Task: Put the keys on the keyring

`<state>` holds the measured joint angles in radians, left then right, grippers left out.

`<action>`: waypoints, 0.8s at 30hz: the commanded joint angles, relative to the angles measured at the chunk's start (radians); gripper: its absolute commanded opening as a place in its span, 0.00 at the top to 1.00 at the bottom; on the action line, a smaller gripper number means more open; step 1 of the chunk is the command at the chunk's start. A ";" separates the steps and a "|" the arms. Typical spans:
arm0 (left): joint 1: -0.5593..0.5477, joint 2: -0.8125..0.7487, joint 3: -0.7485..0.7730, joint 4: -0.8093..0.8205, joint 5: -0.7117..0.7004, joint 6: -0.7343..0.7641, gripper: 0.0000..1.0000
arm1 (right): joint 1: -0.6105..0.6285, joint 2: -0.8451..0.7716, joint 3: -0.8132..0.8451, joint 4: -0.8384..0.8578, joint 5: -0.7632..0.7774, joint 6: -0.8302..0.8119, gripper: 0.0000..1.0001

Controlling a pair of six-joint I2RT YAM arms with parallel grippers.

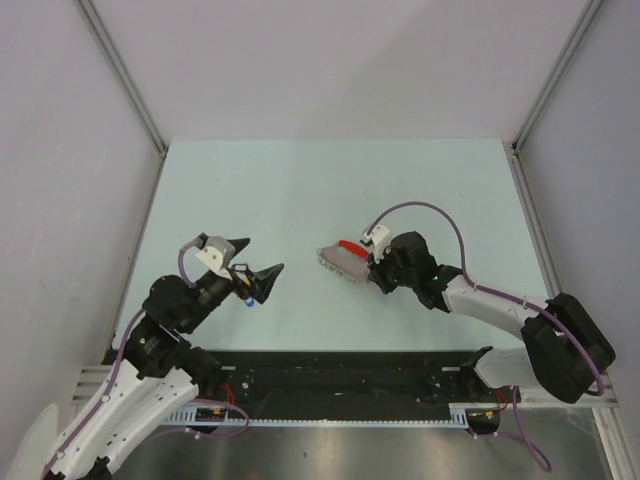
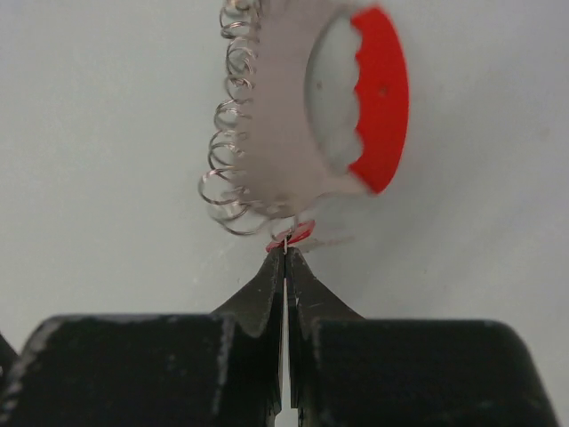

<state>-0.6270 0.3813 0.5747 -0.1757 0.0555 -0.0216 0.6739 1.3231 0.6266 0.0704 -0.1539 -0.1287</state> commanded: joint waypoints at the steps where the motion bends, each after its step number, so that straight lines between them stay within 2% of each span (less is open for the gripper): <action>1: 0.013 -0.009 -0.004 0.045 -0.011 -0.028 0.00 | -0.011 -0.090 -0.019 -0.066 0.011 0.116 1.00; 4: 0.019 -0.007 -0.006 0.045 -0.008 -0.032 0.00 | -0.019 -0.128 -0.031 -0.080 0.014 0.124 1.00; 7: 0.023 0.002 -0.003 0.035 -0.019 -0.038 0.00 | -0.074 -0.125 -0.016 -0.099 -0.048 0.222 1.00; 9: 0.023 0.016 -0.001 0.028 -0.019 -0.040 0.00 | -0.112 -0.111 -0.013 -0.116 -0.075 0.273 0.91; 10: 0.024 0.019 0.005 0.028 -0.020 -0.043 0.00 | -0.119 -0.110 -0.014 -0.133 -0.082 0.285 0.79; 12: 0.024 0.025 0.004 0.025 -0.020 -0.044 0.00 | -0.129 -0.126 -0.015 -0.153 -0.076 0.308 0.70; 13: 0.029 0.025 0.004 0.025 -0.022 -0.049 0.00 | -0.131 -0.137 -0.015 -0.171 -0.067 0.316 0.55; 14: 0.032 0.030 0.004 0.024 -0.023 -0.051 0.00 | -0.129 -0.153 -0.013 -0.181 -0.035 0.323 0.44; 15: 0.035 0.033 0.004 0.024 -0.026 -0.054 0.00 | -0.135 -0.191 -0.013 -0.188 -0.017 0.336 0.22; 17: 0.047 0.042 0.004 0.024 -0.039 -0.067 0.00 | -0.140 -0.241 -0.013 -0.213 0.046 0.350 0.01; 19: 0.079 0.062 0.011 0.019 -0.037 -0.086 0.00 | -0.154 -0.324 -0.014 -0.236 0.109 0.376 0.00; 22: 0.156 0.102 0.020 0.005 -0.036 -0.124 0.00 | -0.174 -0.447 -0.011 -0.276 0.308 0.420 0.00; 24: 0.197 0.123 0.027 -0.010 -0.023 -0.146 0.00 | -0.175 -0.511 -0.011 -0.299 0.388 0.434 0.00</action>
<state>-0.5121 0.4591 0.5724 -0.1680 0.0376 -0.0933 0.5133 0.9379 0.5892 -0.1741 -0.0074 0.2367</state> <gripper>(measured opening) 0.996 0.993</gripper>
